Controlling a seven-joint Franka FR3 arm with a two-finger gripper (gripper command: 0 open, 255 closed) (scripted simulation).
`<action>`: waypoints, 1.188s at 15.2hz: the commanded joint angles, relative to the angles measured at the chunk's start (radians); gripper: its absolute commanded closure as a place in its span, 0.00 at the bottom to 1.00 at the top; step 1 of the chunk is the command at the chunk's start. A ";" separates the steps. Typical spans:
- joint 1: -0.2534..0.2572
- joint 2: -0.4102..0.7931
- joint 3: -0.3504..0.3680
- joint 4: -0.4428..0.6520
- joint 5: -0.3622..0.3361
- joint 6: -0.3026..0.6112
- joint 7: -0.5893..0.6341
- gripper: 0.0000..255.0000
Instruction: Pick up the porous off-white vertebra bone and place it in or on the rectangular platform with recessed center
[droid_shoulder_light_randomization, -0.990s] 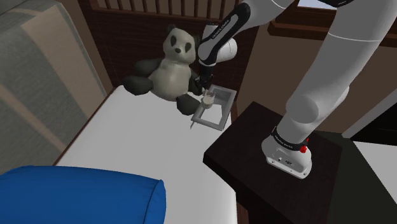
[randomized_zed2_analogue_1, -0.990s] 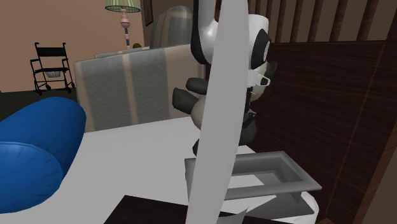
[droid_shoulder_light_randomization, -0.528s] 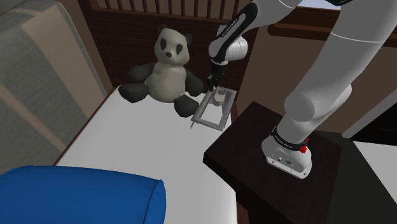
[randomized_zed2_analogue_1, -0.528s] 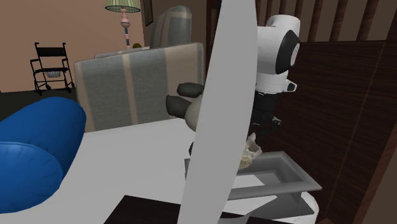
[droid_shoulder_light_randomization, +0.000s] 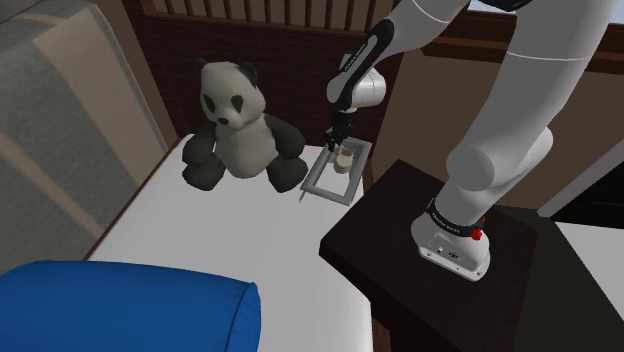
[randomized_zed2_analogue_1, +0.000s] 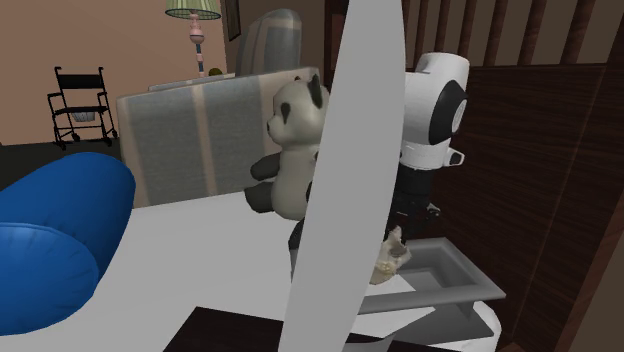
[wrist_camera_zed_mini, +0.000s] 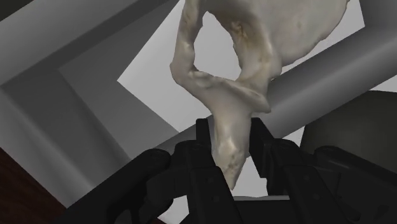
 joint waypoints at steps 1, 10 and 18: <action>0.001 0.032 0.001 0.002 0.003 0.029 -0.004 1.00; 0.000 0.055 0.002 0.005 0.005 0.050 -0.008 1.00; -0.004 -0.018 -0.003 0.000 -0.002 -0.018 -0.002 0.00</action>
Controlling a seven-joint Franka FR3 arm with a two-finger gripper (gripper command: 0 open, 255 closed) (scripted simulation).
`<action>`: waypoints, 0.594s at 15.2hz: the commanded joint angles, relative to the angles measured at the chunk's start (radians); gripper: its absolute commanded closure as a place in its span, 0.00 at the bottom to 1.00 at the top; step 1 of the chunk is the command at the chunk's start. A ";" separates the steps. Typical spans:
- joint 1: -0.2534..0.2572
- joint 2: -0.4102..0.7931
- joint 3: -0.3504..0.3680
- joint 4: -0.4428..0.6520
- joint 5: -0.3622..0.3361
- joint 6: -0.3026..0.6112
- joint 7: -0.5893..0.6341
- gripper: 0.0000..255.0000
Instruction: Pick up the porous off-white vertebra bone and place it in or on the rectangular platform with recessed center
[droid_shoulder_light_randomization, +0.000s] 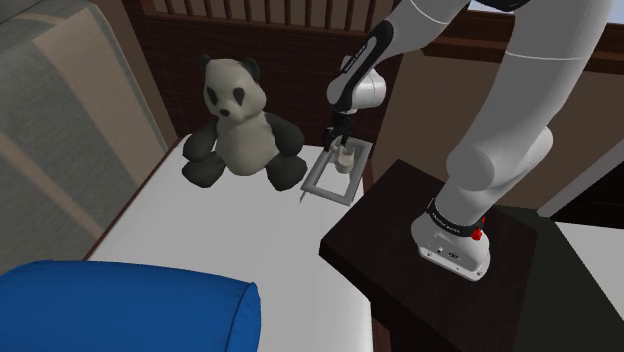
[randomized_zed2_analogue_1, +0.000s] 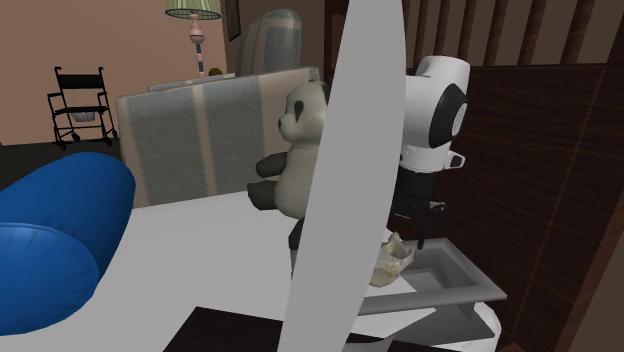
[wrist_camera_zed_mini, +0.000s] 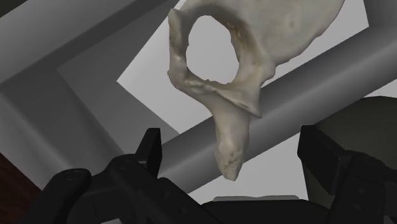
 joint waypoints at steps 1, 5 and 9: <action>-0.003 -0.062 -0.005 0.002 -0.008 -0.066 0.007 0.00; -0.005 -0.089 -0.007 0.003 -0.011 -0.093 0.009 0.00; -0.005 -0.089 -0.007 0.003 -0.011 -0.093 0.009 0.00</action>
